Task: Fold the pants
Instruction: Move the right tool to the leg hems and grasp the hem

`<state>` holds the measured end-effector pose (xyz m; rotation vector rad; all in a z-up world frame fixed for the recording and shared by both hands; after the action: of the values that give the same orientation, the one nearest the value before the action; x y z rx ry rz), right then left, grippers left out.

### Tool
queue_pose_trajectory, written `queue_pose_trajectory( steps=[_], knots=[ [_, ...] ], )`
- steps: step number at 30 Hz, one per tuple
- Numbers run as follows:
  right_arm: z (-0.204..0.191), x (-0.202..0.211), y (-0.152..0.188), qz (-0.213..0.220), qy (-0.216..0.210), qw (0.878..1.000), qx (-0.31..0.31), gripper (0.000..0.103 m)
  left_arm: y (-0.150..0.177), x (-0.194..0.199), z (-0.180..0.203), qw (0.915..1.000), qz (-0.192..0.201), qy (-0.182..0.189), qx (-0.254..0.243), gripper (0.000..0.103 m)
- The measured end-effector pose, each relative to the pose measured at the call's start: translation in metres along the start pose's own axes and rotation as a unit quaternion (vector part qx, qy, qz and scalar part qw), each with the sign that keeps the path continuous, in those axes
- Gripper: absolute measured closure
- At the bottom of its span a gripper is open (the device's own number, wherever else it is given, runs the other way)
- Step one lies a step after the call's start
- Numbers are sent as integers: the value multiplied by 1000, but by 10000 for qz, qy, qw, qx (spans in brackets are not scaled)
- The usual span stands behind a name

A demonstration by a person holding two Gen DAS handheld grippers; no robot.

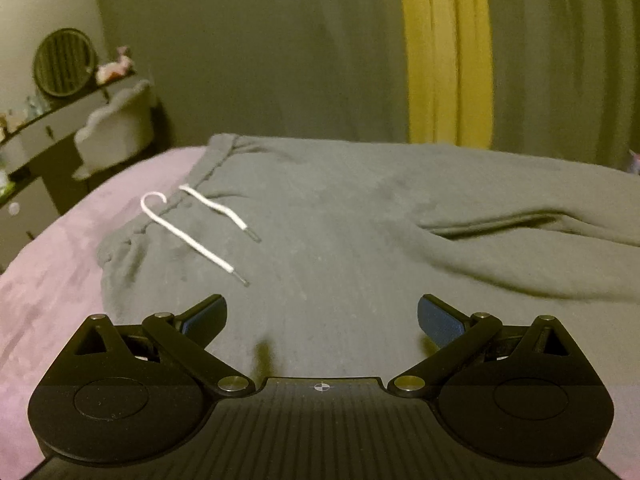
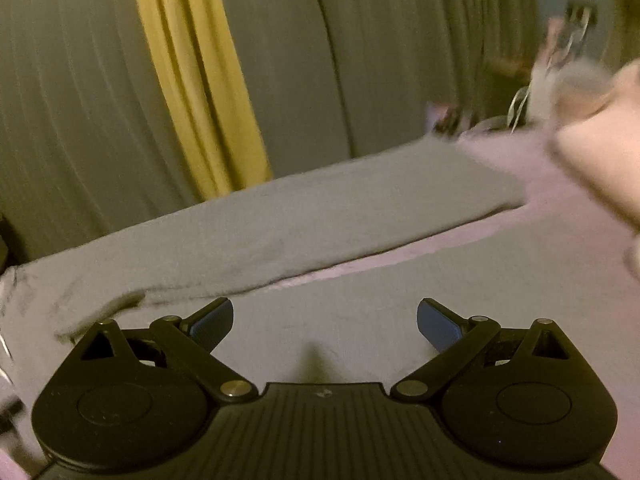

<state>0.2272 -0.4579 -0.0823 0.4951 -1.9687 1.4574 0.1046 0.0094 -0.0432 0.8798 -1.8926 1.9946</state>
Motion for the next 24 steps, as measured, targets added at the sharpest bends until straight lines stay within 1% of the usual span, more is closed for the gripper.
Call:
queue_pose_trajectory(
  steps=[2,3,5,8,10,13,15,17,20,21,22,23,24],
  knots=[
    [-2,-29,-28,-116,33,9997,-205,4,2,-9,-4,10000,-38,-3,75,0],
    [-7,-48,-45,-111,85,9996,-230,4,4,-14,-7,9998,-136,20,169,0],
    [-18,-84,-72,-203,133,9997,-73,4,5,-24,-12,9988,-278,4,395,0],
    [-36,-143,-104,-372,243,9990,-70,5,10,-38,-13,9976,-526,-36,452,0],
    [-41,-179,-122,-468,337,9980,-274,6,14,-45,-12,9967,-643,-47,485,0],
    [-42,-226,-144,-622,521,9944,-676,13,16,-47,-9,9973,-599,-70,419,0],
    [-37,-251,-145,-745,718,9901,-952,14,17,-51,-7,9975,-585,-11,392,0],
    [-34,-270,-145,-850,927,9861,-1084,16,18,-52,-6,9974,-586,4,407,0],
    [-31,-296,-142,-1059,1223,9803,-1130,16,20,-56,-5,9975,-588,17,400,0],
    [-32,-300,-142,-1073,1332,9797,-1046,17,20,-57,-5,9976,-563,26,394,0],
    [-35,-305,-144,-1078,1454,9794,-892,20,20,-58,-3,9978,-546,24,376,0],
    [-39,-308,-143,-1105,1621,9782,-676,35,21,-59,-2,9979,-540,13,361,0],
    [-41,-308,-140,-1140,1847,9754,-390,56,20,-60,-2,9980,-530,7,356,0]
  ],
)
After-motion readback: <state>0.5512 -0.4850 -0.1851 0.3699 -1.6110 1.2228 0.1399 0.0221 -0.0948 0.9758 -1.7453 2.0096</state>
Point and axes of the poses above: each gripper's, at about its wrist camera, not at the fingertips, and x roughly against the way its jaws point, z to its right, y to its underside, the point moved 5 cm from there along -x, roughly the way its jaws point, and after that the axes turned 9 degrees about x, right-handed, at the moved point
